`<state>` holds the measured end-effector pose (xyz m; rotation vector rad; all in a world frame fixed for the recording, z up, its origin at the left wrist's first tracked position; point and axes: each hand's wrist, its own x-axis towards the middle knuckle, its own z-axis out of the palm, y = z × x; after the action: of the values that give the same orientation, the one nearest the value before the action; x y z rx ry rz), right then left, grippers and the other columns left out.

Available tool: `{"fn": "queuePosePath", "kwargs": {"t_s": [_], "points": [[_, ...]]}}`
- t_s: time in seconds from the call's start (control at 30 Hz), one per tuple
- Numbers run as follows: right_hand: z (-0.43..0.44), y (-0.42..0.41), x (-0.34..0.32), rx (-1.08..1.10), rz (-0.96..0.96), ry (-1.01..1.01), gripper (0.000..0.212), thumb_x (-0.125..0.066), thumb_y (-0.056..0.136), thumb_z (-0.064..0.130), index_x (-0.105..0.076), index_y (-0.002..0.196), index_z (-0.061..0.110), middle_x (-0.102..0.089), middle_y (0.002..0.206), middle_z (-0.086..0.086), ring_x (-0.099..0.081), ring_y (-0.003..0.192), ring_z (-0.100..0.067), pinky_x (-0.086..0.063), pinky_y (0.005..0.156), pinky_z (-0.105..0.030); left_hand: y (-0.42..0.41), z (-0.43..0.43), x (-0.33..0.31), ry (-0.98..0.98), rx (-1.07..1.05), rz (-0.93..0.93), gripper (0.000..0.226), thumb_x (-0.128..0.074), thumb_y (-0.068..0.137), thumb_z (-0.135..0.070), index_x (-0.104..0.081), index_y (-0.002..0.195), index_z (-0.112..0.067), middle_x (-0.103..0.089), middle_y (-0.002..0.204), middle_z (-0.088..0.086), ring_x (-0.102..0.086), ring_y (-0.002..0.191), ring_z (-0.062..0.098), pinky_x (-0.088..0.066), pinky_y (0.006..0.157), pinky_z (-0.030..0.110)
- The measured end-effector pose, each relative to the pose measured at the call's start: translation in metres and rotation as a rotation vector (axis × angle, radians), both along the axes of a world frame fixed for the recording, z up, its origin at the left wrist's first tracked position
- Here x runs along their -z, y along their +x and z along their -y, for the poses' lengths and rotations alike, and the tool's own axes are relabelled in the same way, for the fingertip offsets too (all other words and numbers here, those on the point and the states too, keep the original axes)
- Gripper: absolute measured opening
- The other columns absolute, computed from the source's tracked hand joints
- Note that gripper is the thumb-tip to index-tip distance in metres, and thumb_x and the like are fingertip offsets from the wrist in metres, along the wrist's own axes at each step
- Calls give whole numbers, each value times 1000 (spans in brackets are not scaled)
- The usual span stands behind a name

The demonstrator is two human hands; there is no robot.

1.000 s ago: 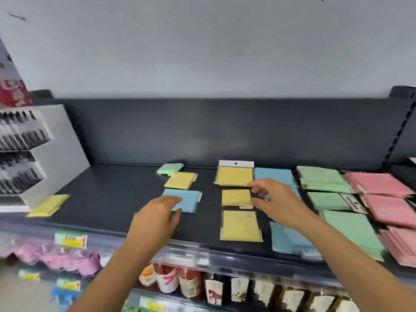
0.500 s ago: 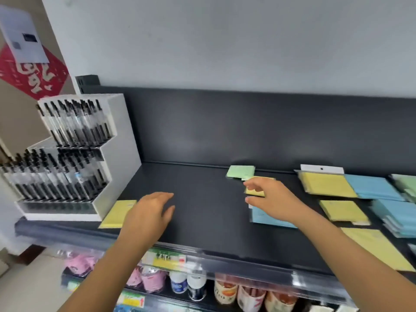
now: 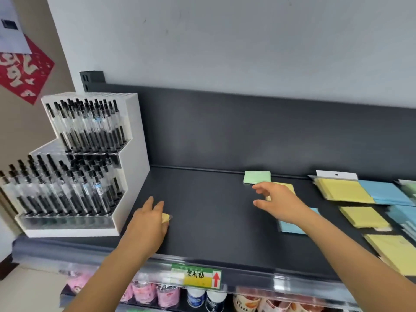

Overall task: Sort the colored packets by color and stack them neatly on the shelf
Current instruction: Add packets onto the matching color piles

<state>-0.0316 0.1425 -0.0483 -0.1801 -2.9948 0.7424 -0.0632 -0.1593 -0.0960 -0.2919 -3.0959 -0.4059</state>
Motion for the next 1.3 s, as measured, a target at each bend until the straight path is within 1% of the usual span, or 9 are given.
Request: {"fn": "queuePosePath", "kwargs": {"t_s": [0.17, 0.33, 0.47, 0.73, 0.87, 0.93, 1.03, 1.13, 1.3], "points": [[-38, -4, 0, 196, 25, 97, 62, -68, 83, 35, -43, 137, 16, -49, 139, -4, -45, 128, -23, -39, 103, -35, -5, -27, 1, 172, 229, 22, 57, -55, 90, -38, -38, 141, -18, -27, 152, -8, -32, 137, 12, -25, 110, 23], [-56, -14, 11, 219, 173, 134, 83, -69, 77, 49, -31, 145, 20, -22, 156, -4, -18, 144, -21, -26, 113, -38, -22, -49, 1, 208, 276, 43, 55, -56, 90, -37, -43, 138, -17, -32, 150, -9, -34, 136, 13, -26, 111, 24], [-65, -15, 19, 241, 190, 196, 71, -58, 84, 54, -38, 140, 14, -37, 148, -8, -38, 133, -25, -34, 103, -32, -27, -61, 3, 144, 231, 64, 57, -55, 86, -50, -42, 138, -30, -33, 150, -5, -28, 137, 20, -31, 109, 36], [-56, -20, 5, 253, 228, 419, 66, -59, 75, 63, -51, 122, 18, -55, 122, -5, -55, 108, -26, -43, 77, -34, -22, -70, 6, 126, 253, -57, 45, -52, 90, -45, -49, 132, -31, -50, 137, -7, -44, 116, 23, -40, 97, 30], [-45, -26, 8, 321, 293, 419, 74, -57, 70, 72, -52, 121, 18, -48, 123, -3, -52, 114, -26, -43, 88, -37, -16, -70, 8, 80, 279, -127, 43, -44, 94, -44, -46, 135, -31, -47, 140, -7, -45, 114, 23, -41, 95, 28], [-42, -29, 9, 334, 281, 450, 66, -54, 76, 69, -54, 116, 17, -49, 120, -3, -52, 112, -26, -40, 91, -39, -15, -70, 8, 87, 277, -128, 43, -43, 94, -43, -45, 136, -31, -45, 142, -6, -44, 116, 23, -39, 96, 28], [-38, -28, 8, 264, 235, 552, 48, -46, 89, 55, -59, 107, 12, -57, 113, -7, -56, 104, -26, -40, 77, -32, -14, -70, 7, 71, 282, -130, 44, -41, 95, -43, -42, 137, -31, -42, 144, -4, -42, 119, 23, -37, 98, 27], [-37, -26, 8, 169, 184, 672, 29, -38, 97, 23, -57, 111, 6, -60, 112, -12, -58, 102, -31, -39, 70, -32, -13, -71, 5, 44, 282, -125, 45, -38, 97, -43, -39, 140, -30, -40, 146, -3, -40, 122, 23, -37, 99, 27], [-56, -10, 6, 195, 145, 505, 39, -39, 88, 6, -56, 121, 20, -60, 103, -9, -55, 80, -25, -41, 64, -32, -11, -72, 4, 17, 274, -148, 46, -29, 99, -42, -34, 142, -27, -43, 143, -4, -40, 120, 22, -39, 99, 28]]}}
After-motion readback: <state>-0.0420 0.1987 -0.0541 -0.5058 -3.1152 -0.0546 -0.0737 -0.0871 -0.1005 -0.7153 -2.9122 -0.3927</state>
